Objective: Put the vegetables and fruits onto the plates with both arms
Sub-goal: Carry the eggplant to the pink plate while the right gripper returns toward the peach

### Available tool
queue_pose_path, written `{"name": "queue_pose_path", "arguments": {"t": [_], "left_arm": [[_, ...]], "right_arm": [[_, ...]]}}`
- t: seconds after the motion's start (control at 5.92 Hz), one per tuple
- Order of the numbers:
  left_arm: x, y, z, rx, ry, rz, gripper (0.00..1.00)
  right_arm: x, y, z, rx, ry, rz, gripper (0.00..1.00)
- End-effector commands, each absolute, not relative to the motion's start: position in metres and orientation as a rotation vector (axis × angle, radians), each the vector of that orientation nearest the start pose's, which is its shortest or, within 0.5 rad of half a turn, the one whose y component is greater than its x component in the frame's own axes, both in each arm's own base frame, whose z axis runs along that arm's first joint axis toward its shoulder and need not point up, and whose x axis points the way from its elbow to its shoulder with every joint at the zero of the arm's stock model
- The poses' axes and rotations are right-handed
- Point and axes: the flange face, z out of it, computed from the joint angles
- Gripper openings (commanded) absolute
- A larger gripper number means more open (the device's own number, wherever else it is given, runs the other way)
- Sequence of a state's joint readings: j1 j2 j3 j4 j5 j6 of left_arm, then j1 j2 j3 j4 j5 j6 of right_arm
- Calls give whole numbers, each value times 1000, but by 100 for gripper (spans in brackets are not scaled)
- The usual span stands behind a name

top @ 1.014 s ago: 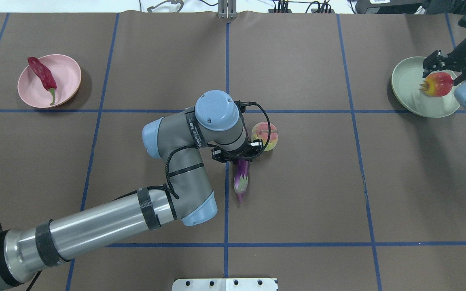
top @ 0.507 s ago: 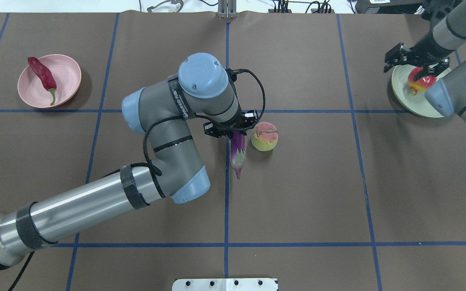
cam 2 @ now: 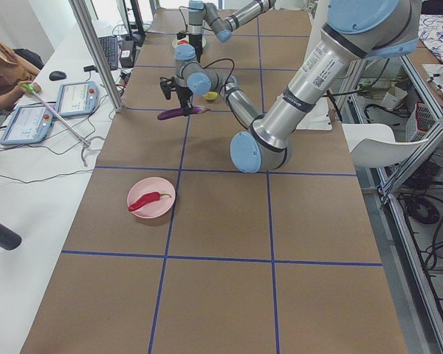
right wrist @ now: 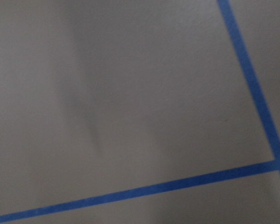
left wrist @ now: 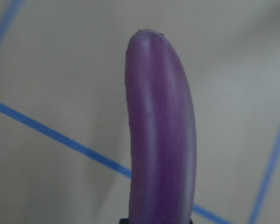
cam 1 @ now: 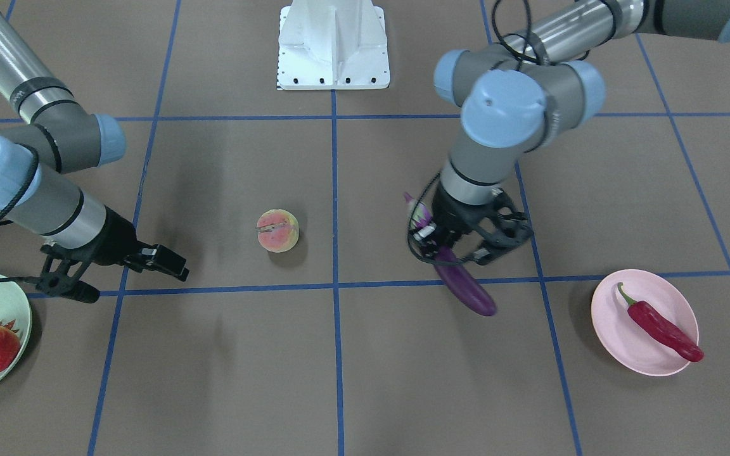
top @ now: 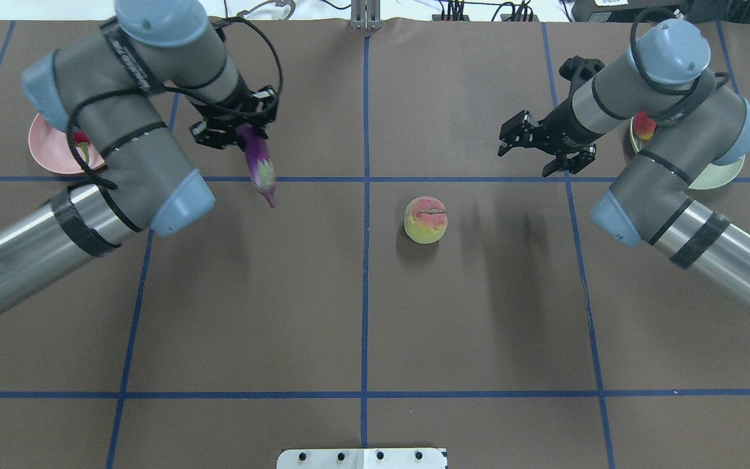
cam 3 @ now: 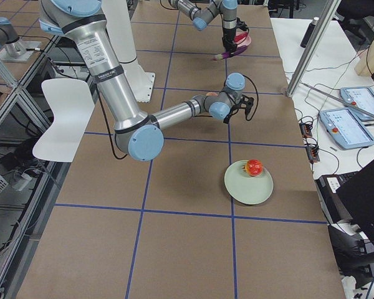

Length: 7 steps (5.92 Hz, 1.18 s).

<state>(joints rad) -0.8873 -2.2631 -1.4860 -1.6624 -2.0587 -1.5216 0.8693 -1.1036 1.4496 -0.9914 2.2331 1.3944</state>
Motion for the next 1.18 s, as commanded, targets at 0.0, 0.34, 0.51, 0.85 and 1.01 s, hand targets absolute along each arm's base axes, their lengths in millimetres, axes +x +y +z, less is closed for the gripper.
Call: {"name": "queue_pose_path", "arguments": {"t": [0.0, 0.34, 0.51, 0.85, 1.01], "left_arm": [[321, -686, 387, -234, 693, -812, 0], [298, -717, 451, -229, 687, -864, 0], [276, -728, 465, -209, 699, -879, 0], [276, -726, 474, -193, 708, -835, 100], [276, -725, 474, -193, 708, -833, 100]], "right_arm": [[-422, -535, 346, -74, -1117, 341, 100], [-413, -524, 331, -69, -1147, 342, 100], [-412, -521, 327, -67, -1152, 338, 100], [-406, -518, 323, -61, -1161, 335, 100], [-407, -518, 324, -64, -1159, 335, 100]]}}
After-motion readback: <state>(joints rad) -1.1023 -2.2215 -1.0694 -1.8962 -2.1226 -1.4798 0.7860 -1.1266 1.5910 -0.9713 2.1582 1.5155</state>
